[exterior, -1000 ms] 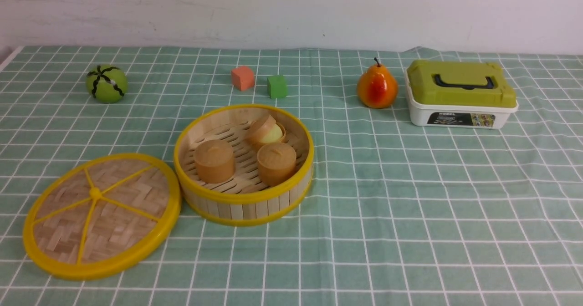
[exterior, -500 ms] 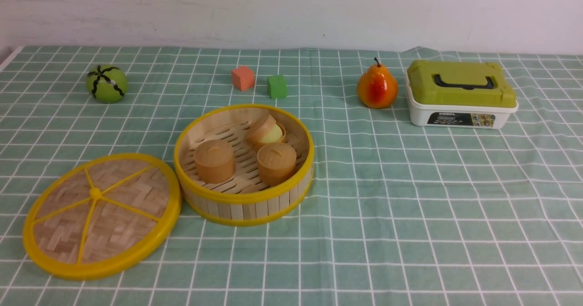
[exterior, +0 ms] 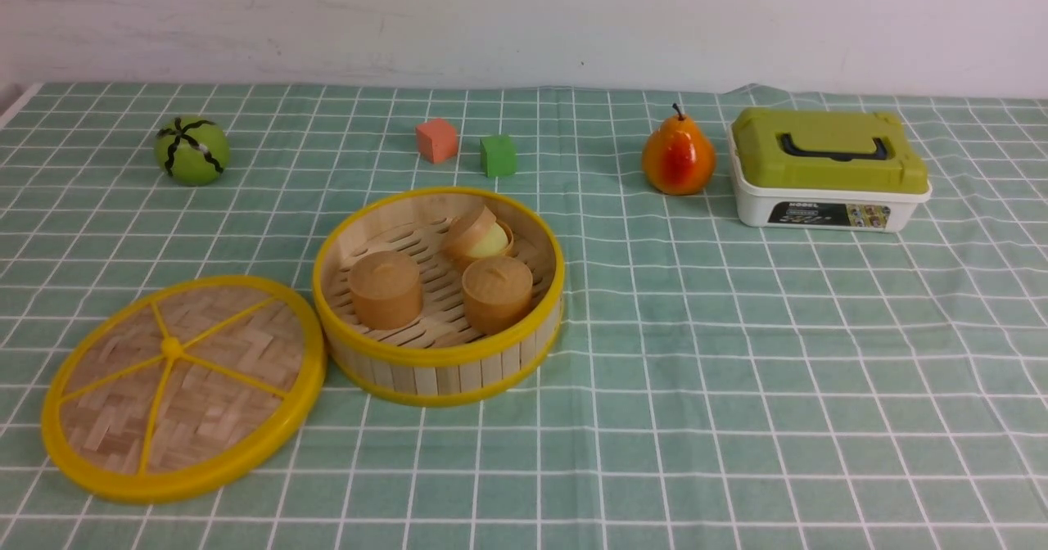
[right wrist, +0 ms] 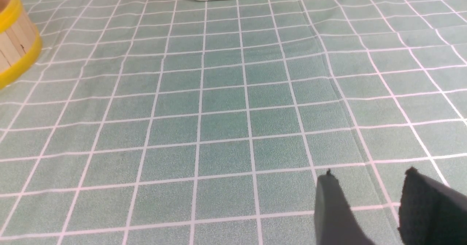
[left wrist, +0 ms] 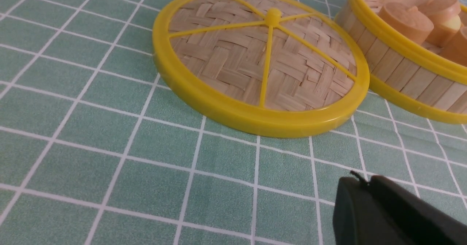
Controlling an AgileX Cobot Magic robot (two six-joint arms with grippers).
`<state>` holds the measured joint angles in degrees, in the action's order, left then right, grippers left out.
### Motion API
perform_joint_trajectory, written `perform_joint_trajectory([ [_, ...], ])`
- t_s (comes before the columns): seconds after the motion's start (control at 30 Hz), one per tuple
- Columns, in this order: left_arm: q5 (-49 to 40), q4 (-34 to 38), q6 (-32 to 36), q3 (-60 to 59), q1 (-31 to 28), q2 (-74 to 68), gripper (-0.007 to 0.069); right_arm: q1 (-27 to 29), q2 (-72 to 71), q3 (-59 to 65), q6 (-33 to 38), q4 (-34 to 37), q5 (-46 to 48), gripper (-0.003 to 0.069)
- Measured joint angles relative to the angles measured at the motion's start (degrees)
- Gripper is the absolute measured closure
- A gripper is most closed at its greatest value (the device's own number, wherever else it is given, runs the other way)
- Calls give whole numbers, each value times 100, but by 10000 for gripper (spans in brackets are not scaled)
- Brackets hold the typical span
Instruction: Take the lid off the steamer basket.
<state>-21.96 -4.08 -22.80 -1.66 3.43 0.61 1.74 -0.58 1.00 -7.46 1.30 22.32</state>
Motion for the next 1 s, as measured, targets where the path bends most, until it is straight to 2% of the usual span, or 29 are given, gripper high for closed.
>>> perform_joint_trajectory([
  [1.0,0,0,0,0,0,0,566,0,0,0,0,0,0,418],
])
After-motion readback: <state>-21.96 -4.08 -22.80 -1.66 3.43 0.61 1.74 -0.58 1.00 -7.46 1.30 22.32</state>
